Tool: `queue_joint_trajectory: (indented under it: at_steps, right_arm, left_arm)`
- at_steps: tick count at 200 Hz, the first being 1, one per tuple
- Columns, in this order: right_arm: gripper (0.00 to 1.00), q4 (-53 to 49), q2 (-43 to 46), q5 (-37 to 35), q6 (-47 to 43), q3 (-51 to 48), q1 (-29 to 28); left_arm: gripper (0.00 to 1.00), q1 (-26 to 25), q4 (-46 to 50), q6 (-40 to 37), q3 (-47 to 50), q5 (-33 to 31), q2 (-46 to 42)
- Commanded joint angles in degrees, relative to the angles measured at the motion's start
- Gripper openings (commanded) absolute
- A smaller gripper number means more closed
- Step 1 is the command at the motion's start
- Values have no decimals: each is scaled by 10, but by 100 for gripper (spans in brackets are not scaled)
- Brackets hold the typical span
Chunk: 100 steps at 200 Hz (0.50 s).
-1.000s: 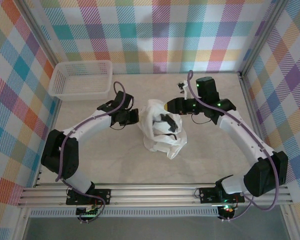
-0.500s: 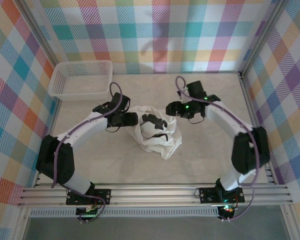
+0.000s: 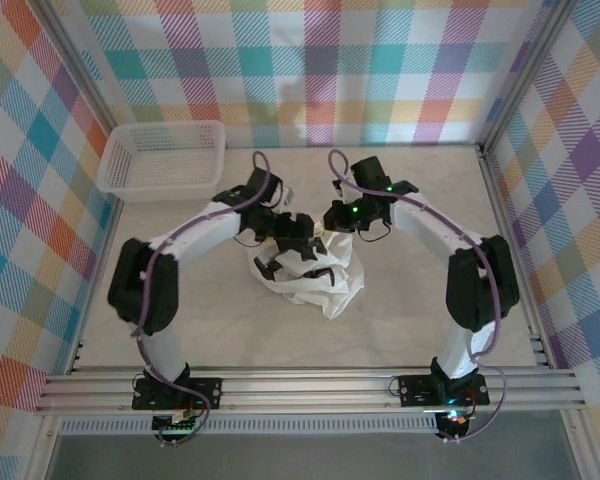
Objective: Fold the inside-out t-shirt
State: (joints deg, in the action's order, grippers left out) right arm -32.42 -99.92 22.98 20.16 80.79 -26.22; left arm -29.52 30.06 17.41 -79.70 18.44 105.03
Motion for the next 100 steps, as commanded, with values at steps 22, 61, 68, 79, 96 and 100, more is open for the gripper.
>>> queue_joint_trajectory:
  at_steps: [22, 61, 68, 79, 96, 100]
  right_arm:
    - [0, -4, 118, 10, 78, -1, 41]
    - [0, -23, 162, -114, 81, -70, 168]
    - [0, -19, 156, -130, 66, -88, 179]
    - [0, -23, 136, -143, 48, -105, 186]
    - [6, -28, 100, -100, 32, -120, 186]
    - [9, -30, 94, -88, 33, -121, 186]
  left_arm:
    - [0, 3, -14, 38, 28, -33, -4]
    - [0, 43, -29, 26, 115, 2, -152]
    - [0, 46, -20, 19, 124, -4, -175]
    - [0, 49, -5, 7, 135, -16, -203]
    - [0, 49, 10, 0, 148, -32, -226]
    - [0, 50, 10, 0, 151, -32, -229]
